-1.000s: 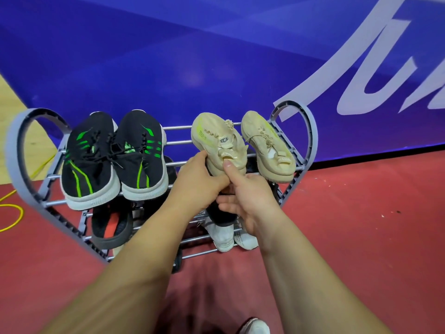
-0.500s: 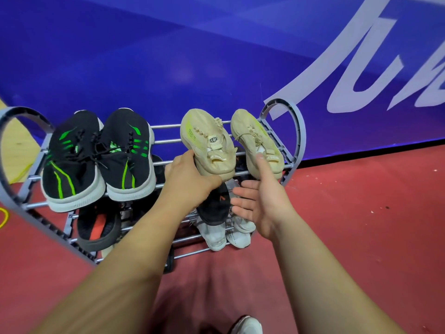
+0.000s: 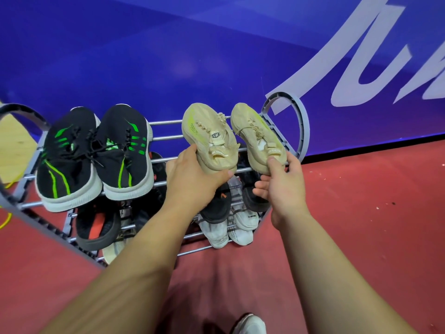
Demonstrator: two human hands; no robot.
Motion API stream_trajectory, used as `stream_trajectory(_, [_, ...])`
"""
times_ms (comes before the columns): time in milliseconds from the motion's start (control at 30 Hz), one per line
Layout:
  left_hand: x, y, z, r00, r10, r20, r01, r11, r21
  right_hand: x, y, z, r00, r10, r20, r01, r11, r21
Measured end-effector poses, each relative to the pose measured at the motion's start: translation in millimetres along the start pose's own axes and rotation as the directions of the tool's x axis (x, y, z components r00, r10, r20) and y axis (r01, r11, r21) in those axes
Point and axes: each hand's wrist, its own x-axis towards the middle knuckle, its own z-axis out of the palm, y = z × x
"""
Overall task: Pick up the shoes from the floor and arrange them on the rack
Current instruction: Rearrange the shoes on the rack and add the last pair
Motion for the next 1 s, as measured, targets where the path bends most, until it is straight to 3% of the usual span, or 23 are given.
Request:
stream_trajectory(300, [1.6,-2.0,7.9,0.998,-0.015,0.064,0.01,0.997,0.077,9.8,-2.5,-6.2,0.998,-0.044,0.052,0.046,0.998,-0.042])
stream_trajectory(500, [0.8,-2.5,16.0,1.0,0.008,0.012,-0.01,0.991,0.134,3.9,-3.8,-0.2,0.993,-0.045,0.109,0.05,0.998,-0.039])
stream_trajectory(1000, [-6.2,-5.6,35.0,0.993,0.033,-0.111,-0.009,0.977,0.213,20.6,1.4,-1.1,0.999,-0.004,0.04,0.003,1.0,0.008])
